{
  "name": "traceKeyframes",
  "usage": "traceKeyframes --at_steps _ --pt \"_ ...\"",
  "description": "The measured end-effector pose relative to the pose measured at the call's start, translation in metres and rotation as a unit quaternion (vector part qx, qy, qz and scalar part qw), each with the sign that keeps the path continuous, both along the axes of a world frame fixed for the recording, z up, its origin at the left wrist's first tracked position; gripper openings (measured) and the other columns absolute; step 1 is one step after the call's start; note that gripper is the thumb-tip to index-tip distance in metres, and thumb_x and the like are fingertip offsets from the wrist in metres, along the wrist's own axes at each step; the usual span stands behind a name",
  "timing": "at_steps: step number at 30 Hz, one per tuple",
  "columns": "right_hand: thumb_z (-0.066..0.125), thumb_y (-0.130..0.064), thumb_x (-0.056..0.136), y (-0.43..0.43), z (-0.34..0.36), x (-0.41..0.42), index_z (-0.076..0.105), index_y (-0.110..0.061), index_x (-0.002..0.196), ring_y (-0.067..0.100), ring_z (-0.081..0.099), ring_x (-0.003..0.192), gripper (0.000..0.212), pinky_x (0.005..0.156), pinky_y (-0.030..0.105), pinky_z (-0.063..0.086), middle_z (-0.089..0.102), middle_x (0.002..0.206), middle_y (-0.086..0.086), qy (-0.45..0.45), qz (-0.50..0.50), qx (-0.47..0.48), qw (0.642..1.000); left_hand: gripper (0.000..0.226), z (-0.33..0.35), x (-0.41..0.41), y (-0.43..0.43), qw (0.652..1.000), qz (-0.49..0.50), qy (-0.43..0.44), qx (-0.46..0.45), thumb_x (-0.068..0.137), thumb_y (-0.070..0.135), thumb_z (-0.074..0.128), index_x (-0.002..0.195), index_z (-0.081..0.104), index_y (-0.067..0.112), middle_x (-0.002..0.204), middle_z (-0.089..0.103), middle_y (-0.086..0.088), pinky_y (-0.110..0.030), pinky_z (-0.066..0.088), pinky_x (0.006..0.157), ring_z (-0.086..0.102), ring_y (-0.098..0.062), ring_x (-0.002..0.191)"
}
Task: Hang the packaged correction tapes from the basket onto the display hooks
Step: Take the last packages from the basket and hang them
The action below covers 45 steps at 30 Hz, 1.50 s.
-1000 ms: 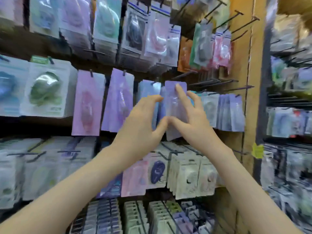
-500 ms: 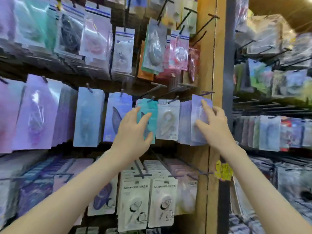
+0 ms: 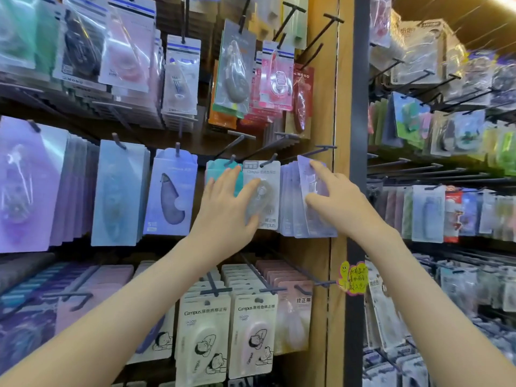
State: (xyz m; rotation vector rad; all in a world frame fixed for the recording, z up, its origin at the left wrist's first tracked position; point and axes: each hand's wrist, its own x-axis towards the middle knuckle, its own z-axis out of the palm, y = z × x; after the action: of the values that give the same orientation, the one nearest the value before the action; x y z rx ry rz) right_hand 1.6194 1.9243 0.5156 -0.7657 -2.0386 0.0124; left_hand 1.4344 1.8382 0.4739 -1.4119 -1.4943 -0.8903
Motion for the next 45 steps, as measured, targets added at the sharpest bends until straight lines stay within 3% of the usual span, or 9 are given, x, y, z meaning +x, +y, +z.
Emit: traceKeyframes --at_steps 3,9,15,22,27,32,37,45 --pt "0.046 -0.028 0.091 -0.003 0.005 0.003 0.020 -0.040 0.148 0.018 0.040 0.096 0.064 0.080 0.031 0.034 0.041 0.129 0.006 -0.015 -0.003 -0.001 1.000 0.062 -0.001 -0.002 0.004 1.000 0.000 -0.003 -0.005 0.091 0.031 0.058 0.148 0.033 0.023 0.154 0.023 -0.018 -0.046 0.010 0.117 0.015 -0.034 0.143" --pt "0.047 -0.026 0.092 -0.004 0.019 0.000 0.018 -0.038 0.150 0.021 0.040 0.100 0.066 0.082 0.033 0.038 0.040 0.135 0.009 -0.024 -0.001 -0.023 0.999 0.062 0.001 0.000 0.019 0.999 0.006 0.022 -0.040 0.093 0.030 0.053 0.149 0.027 0.025 0.158 0.015 -0.015 -0.047 0.000 0.117 0.007 -0.031 0.147" --pt "0.050 -0.019 0.089 -0.005 0.017 0.011 0.024 -0.045 0.147 0.027 0.039 0.131 0.068 0.085 0.030 0.034 0.035 0.151 0.006 0.003 0.065 -0.084 0.994 0.068 0.001 0.030 0.043 0.998 -0.041 0.034 -0.044 0.094 0.053 0.043 0.151 0.024 0.021 0.157 0.021 -0.011 -0.046 0.002 0.118 0.013 -0.025 0.146" --pt "0.055 -0.024 0.089 0.000 0.019 0.012 0.022 -0.039 0.150 0.026 0.044 0.122 0.071 0.086 0.030 0.036 0.040 0.140 0.005 -0.035 0.026 -0.022 0.999 0.081 0.003 0.036 0.056 0.997 -0.076 -0.007 -0.026 0.092 0.036 0.052 0.153 0.002 0.021 0.160 0.006 -0.012 -0.040 -0.001 0.117 0.002 -0.025 0.148" --pt "0.051 -0.035 0.090 0.004 0.018 0.002 0.014 -0.038 0.151 0.025 0.043 0.117 0.072 0.084 0.032 0.038 0.032 0.140 0.004 -0.053 -0.014 0.010 0.998 0.074 0.006 0.028 0.058 0.998 -0.053 0.016 -0.042 0.091 0.044 0.049 0.153 0.009 0.032 0.161 -0.008 -0.009 -0.044 -0.007 0.116 -0.008 -0.026 0.148" --pt "0.049 -0.034 0.091 0.003 0.027 0.006 0.020 -0.039 0.150 0.029 0.044 0.117 0.066 0.083 0.034 0.039 0.040 0.138 0.011 -0.043 -0.032 -0.019 0.998 0.074 0.011 0.023 0.055 0.996 -0.052 0.015 -0.065 0.093 0.047 0.046 0.152 0.003 0.036 0.160 -0.013 -0.006 -0.045 -0.011 0.116 -0.013 -0.023 0.147" --pt "0.048 -0.032 0.090 -0.006 0.027 0.016 0.022 -0.045 0.149 0.029 0.045 0.118 0.065 0.094 0.041 0.047 0.041 0.142 0.010 -0.070 -0.012 -0.041 0.997 0.075 0.011 0.019 0.055 0.995 -0.071 0.014 -0.067 0.093 0.046 0.046 0.151 0.000 0.038 0.160 -0.013 -0.004 -0.046 -0.012 0.115 -0.014 -0.022 0.147" --pt "0.044 -0.035 0.091 -0.001 0.013 0.003 0.008 -0.046 0.149 0.032 0.052 0.107 0.069 0.088 0.043 0.046 0.050 0.125 0.011 -0.076 -0.031 0.020 0.996 0.061 0.012 0.026 0.056 0.990 -0.140 -0.025 -0.021 0.099 0.032 0.041 0.152 0.011 0.029 0.161 0.004 -0.002 -0.036 -0.016 0.113 -0.003 -0.018 0.148"
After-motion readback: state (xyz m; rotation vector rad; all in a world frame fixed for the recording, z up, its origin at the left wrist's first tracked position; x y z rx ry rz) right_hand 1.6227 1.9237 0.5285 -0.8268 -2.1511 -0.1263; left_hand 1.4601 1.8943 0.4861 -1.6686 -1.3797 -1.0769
